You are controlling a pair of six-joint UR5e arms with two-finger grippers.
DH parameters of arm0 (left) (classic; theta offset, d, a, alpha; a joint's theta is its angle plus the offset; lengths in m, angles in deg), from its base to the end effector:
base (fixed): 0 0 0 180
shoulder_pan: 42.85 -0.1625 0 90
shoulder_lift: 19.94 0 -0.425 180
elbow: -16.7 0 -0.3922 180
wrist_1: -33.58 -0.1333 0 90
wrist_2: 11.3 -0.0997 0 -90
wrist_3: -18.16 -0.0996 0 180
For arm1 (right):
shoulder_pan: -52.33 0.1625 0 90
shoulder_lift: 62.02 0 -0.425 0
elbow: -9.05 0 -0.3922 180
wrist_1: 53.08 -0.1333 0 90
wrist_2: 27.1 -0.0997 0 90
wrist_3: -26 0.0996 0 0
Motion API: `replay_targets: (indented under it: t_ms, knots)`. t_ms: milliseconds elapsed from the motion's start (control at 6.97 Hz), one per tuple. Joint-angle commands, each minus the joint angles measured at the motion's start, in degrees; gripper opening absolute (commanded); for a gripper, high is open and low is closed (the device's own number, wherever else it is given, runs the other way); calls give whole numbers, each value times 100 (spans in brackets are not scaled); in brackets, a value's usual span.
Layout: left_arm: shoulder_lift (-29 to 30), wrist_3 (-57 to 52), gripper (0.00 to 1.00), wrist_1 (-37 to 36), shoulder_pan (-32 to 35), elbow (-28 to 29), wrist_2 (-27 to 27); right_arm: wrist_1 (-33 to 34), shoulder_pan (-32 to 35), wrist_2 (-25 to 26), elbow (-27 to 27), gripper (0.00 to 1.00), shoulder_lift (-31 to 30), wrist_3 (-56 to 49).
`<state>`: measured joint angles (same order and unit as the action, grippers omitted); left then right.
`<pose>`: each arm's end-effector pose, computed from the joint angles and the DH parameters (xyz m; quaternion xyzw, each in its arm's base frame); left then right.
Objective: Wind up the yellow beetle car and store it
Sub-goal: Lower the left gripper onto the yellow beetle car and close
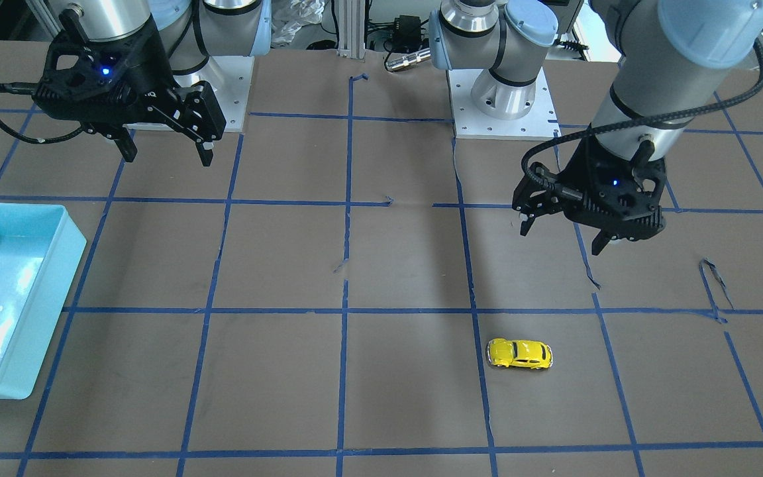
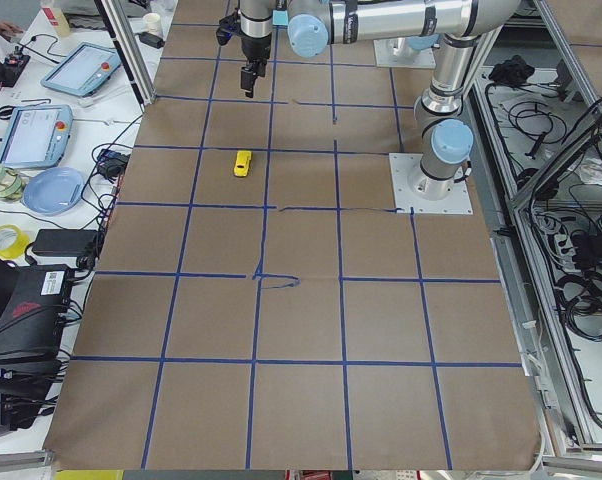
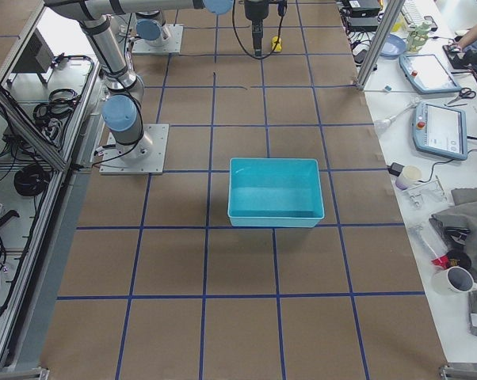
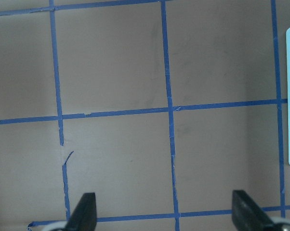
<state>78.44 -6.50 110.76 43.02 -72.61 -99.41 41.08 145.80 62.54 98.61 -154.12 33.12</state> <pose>-0.0960 -0.5672 0.4402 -0.1787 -0.9827 0.0474 0.0048 0.1631 -0.4779 0.5173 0.0316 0.9978 -0.0579 0.0085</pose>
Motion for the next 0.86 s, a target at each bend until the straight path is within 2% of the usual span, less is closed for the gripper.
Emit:
replay_targets:
  t_ms: [0,144,431,718]
  knots:
    - [496,-1262,100,-360,-1,-78,-4,-12,-5,1,0,100,-1,0]
    - [716,-1904,100,-553,-1,-182,-21,-12,4,1,0,100,-1,0]
    - [1208,-3825,100,-1246,-1,-464,-283,-12,4,1,-9,100,-9,0]
    - [1595,-5786,100,-1774,-1,-543,-320,-12,4,1,-9,100,-1,0]
